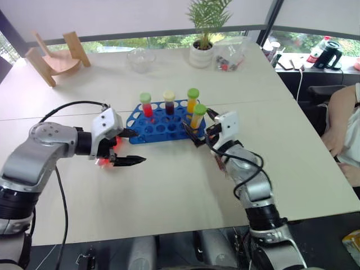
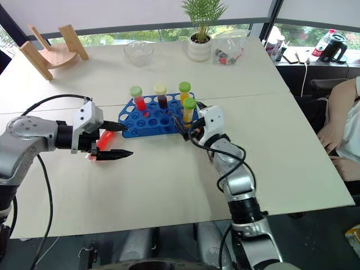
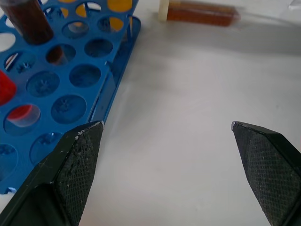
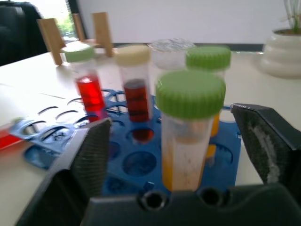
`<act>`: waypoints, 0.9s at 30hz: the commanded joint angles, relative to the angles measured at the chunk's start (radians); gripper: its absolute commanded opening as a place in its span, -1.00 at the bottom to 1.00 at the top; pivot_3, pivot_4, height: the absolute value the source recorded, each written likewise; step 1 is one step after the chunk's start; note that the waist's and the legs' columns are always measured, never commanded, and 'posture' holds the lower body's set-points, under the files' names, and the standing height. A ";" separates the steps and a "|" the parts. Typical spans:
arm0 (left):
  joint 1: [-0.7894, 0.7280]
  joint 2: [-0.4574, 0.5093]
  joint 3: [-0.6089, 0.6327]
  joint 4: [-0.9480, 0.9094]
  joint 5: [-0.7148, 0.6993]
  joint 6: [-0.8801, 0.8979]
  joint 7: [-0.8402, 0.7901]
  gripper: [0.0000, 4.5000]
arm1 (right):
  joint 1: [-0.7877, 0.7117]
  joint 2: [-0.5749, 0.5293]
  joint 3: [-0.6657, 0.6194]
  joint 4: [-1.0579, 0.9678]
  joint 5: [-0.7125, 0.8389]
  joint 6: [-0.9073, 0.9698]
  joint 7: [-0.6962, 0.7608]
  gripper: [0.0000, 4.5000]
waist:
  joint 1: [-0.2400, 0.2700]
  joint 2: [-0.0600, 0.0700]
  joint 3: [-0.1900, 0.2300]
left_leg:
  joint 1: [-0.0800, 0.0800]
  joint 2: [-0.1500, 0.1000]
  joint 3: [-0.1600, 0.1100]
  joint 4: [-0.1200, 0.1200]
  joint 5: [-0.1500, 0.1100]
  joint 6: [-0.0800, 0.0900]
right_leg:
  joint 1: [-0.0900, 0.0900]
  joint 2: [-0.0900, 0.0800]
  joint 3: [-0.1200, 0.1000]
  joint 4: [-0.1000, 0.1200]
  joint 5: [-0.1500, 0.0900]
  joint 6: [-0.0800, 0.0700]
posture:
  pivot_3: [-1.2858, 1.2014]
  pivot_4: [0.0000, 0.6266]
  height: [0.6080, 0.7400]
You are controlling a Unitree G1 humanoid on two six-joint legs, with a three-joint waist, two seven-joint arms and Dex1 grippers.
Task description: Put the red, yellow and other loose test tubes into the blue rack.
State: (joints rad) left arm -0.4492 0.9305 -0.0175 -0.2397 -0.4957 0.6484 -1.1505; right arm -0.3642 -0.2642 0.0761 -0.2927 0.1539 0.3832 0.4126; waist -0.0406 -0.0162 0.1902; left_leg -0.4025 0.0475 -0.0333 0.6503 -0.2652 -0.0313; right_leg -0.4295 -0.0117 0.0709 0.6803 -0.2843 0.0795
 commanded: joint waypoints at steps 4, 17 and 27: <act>-0.018 0.013 0.012 -0.112 -0.039 0.001 -0.017 1.00 | -0.114 -0.458 -0.069 -0.207 0.231 0.635 0.261 0.96 | 0.001 0.000 0.000 | 0.001 0.000 0.000 0.000 0.000 0.000 | 0.001 0.000 0.000 0.000 0.000 0.000 | 0.03 -0.52 1.00; 0.012 0.001 -0.111 -0.332 0.043 -0.040 0.019 1.00 | -0.663 -0.601 0.361 0.352 0.355 1.084 0.585 0.96 | -0.006 0.000 0.001 | 0.005 0.000 0.003 -0.001 -0.004 0.008 | 0.002 0.002 0.003 -0.001 -0.002 -0.002 | 0.03 -0.52 1.00; 0.052 -0.058 -0.165 -0.352 0.096 -0.060 0.092 1.00 | -0.799 -0.436 0.545 0.594 0.245 1.067 0.557 0.96 | -0.002 0.001 0.001 | 0.000 0.000 0.002 0.000 -0.004 0.008 | -0.002 0.001 0.002 -0.001 -0.002 -0.002 | 0.03 -0.52 1.00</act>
State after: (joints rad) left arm -0.4043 0.8843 -0.1795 -0.5645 -0.4032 0.6016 -1.0799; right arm -1.1429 -0.7119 0.5960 0.3073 0.4244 1.4666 0.9754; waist -0.0429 -0.0156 0.1912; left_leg -0.4023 0.0478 -0.0310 0.6501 -0.2694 -0.0234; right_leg -0.4311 -0.0105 0.0728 0.6796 -0.2863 0.0772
